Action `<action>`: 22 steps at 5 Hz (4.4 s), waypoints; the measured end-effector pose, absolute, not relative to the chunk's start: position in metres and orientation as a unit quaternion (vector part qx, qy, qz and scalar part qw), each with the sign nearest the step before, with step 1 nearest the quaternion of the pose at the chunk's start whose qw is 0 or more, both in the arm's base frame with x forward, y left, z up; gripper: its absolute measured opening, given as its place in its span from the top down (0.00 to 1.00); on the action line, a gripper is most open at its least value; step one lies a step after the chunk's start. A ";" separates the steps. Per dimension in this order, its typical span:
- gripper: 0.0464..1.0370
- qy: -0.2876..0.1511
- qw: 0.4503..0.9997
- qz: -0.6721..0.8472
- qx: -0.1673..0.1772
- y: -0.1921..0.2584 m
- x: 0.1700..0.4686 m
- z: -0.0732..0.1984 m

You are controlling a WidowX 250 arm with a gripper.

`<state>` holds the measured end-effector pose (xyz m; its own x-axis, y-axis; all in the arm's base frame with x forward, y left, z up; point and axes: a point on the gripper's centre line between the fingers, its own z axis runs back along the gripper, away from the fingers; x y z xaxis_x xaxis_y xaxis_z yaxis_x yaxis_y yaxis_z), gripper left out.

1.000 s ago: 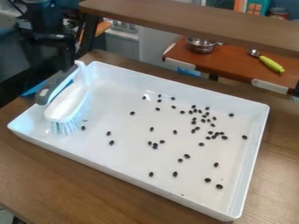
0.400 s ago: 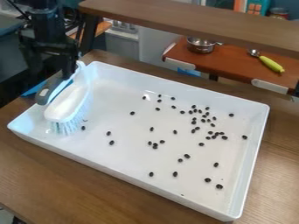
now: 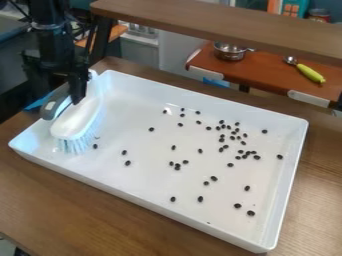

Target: Sweep into pile

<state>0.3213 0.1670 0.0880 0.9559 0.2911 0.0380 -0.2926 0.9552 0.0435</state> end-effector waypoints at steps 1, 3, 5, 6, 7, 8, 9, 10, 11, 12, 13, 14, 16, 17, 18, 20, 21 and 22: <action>0.14 -0.008 0.988 0.149 0.023 0.167 0.321 0.081; 0.54 -0.006 0.989 0.147 0.023 0.167 0.320 0.081; 0.54 0.001 0.990 0.141 0.028 0.152 0.318 0.075; 0.54 0.011 0.990 0.142 0.024 0.141 0.317 0.073; 0.54 0.019 0.991 0.130 0.018 0.120 0.316 0.073; 0.54 0.027 0.993 0.116 0.012 0.100 0.312 0.072; 0.54 0.030 0.994 0.109 0.008 0.083 0.309 0.072; 0.54 0.034 0.994 0.099 0.004 0.059 0.306 0.072; 0.54 0.032 0.995 0.094 0.002 0.036 0.307 0.071; 0.54 0.032 0.996 0.086 -0.007 0.008 0.306 0.071; 0.54 0.035 0.997 0.074 -0.015 -0.019 0.301 0.071; 0.54 0.036 0.997 0.071 -0.022 -0.043 0.299 0.071; 0.54 0.033 0.997 0.057 -0.031 -0.092 0.304 0.071; 0.54 0.039 0.997 0.054 -0.038 -0.113 0.309 0.066; 0.54 0.042 0.996 0.058 -0.045 -0.121 0.309 0.071; 0.55 0.053 0.990 0.078 -0.103 -0.090 0.305 0.129; 0.55 0.041 0.986 0.093 -0.133 -0.051 0.304 0.157; 0.55 0.023 0.986 0.100 -0.132 -0.003 0.302 0.168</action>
<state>0.3015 -0.0031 0.1682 0.9789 0.1918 -0.0710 -0.2037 0.9448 -0.2565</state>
